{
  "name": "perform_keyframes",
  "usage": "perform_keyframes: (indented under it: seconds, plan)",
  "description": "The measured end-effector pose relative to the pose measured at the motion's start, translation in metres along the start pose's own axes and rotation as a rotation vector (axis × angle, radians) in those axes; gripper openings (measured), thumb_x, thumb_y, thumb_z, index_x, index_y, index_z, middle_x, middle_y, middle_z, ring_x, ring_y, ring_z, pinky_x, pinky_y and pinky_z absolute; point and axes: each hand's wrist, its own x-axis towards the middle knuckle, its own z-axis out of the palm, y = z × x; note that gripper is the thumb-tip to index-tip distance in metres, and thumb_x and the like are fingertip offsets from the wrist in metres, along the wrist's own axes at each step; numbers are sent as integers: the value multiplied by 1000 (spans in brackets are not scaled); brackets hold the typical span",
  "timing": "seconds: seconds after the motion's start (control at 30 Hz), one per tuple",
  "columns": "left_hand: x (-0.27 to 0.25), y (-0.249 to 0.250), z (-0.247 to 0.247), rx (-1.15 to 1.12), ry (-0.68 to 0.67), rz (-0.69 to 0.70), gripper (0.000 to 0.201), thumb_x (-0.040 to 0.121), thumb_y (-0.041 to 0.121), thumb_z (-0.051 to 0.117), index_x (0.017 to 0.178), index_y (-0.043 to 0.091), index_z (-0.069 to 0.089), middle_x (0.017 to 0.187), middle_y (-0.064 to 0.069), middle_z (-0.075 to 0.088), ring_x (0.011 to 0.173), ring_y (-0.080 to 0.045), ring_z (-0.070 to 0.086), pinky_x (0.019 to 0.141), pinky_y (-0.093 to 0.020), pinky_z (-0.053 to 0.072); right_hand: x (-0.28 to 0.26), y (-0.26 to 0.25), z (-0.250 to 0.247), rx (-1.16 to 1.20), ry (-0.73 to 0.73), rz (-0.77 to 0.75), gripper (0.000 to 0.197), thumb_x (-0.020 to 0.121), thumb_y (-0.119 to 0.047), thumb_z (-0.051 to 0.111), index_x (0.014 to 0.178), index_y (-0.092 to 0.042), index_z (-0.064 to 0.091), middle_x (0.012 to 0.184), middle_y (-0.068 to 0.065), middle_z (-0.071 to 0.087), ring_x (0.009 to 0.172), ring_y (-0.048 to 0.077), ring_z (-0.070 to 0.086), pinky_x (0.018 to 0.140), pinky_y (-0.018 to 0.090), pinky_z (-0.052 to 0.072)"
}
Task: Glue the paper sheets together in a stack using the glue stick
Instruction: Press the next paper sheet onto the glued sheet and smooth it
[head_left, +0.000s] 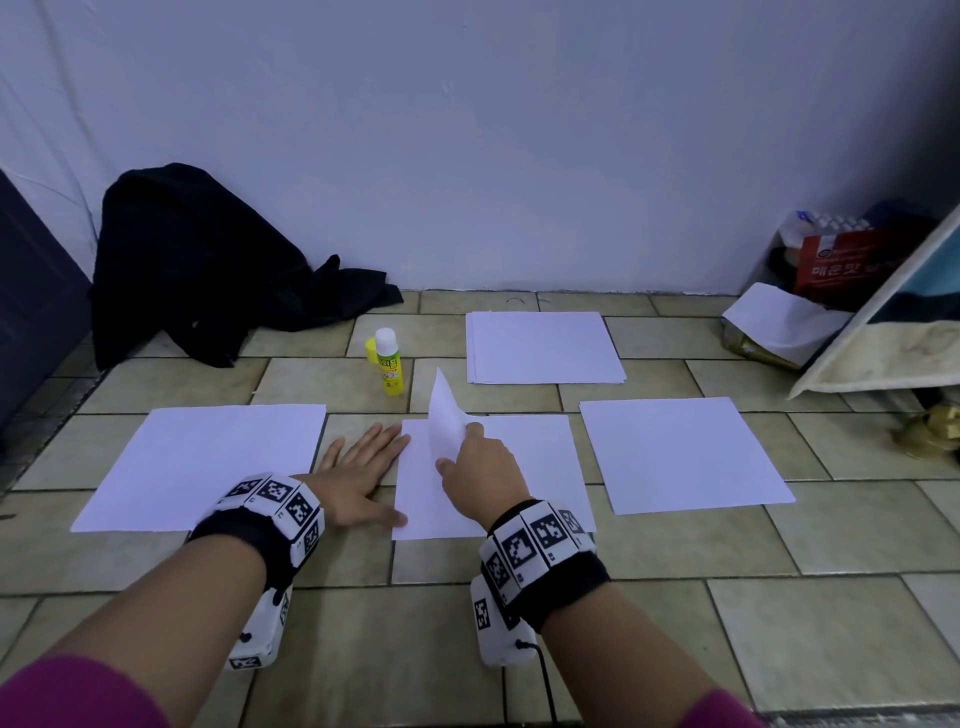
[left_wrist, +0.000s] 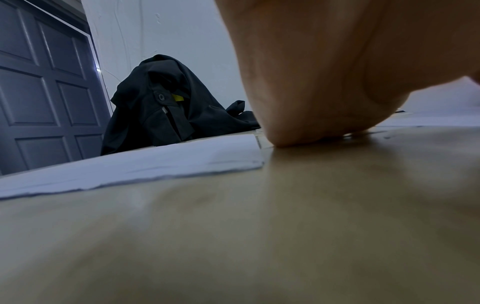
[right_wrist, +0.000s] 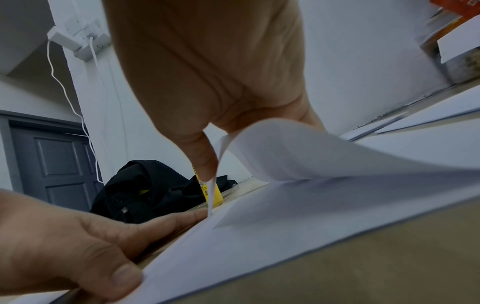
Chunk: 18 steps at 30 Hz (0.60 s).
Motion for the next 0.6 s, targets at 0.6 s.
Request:
perform_keyframes:
  seconds: [0.6]
  plan:
    - [5, -7, 2, 6, -2, 22, 127, 46, 83, 29, 149, 28, -22, 154, 11, -31, 138, -5, -32, 114, -41, -18, -1, 3, 0, -12, -5, 1, 42, 96, -30, 48, 130, -7, 36, 124, 15, 55, 121, 34, 47, 98, 50, 43]
